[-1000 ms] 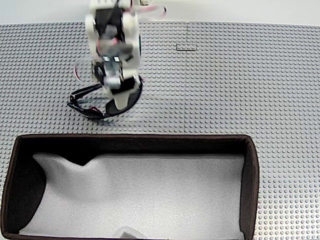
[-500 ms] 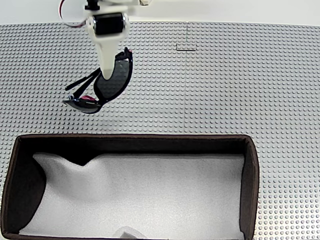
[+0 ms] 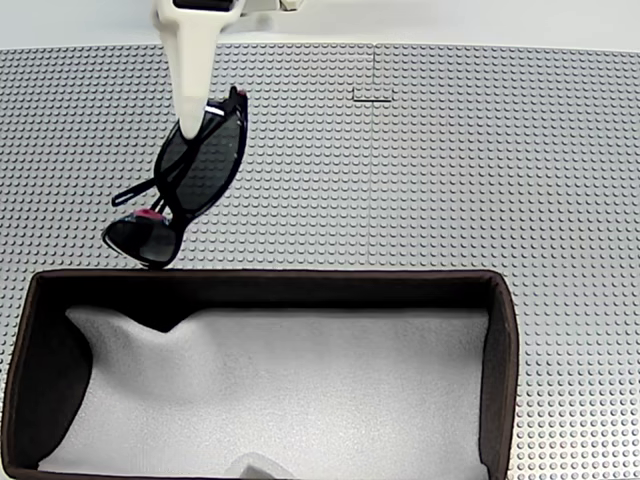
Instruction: Grasp a glasses and put it in the bin.
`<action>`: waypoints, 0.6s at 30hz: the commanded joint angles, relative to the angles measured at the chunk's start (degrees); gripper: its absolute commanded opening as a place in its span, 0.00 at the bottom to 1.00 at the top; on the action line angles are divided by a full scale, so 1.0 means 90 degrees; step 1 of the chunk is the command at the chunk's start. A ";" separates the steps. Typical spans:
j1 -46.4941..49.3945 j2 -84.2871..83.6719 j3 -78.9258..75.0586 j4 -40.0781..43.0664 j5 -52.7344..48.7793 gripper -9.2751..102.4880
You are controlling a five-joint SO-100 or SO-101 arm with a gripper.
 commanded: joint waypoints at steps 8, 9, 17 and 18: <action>-0.0186 -0.2285 -0.3398 0.0312 -0.0195 0.08; -0.0156 -0.2715 -0.4063 0.0596 -0.0195 0.08; -0.0088 -0.3984 -0.5479 0.1299 -0.0186 0.14; -0.0098 -0.4082 -0.5693 0.1455 -0.0156 0.19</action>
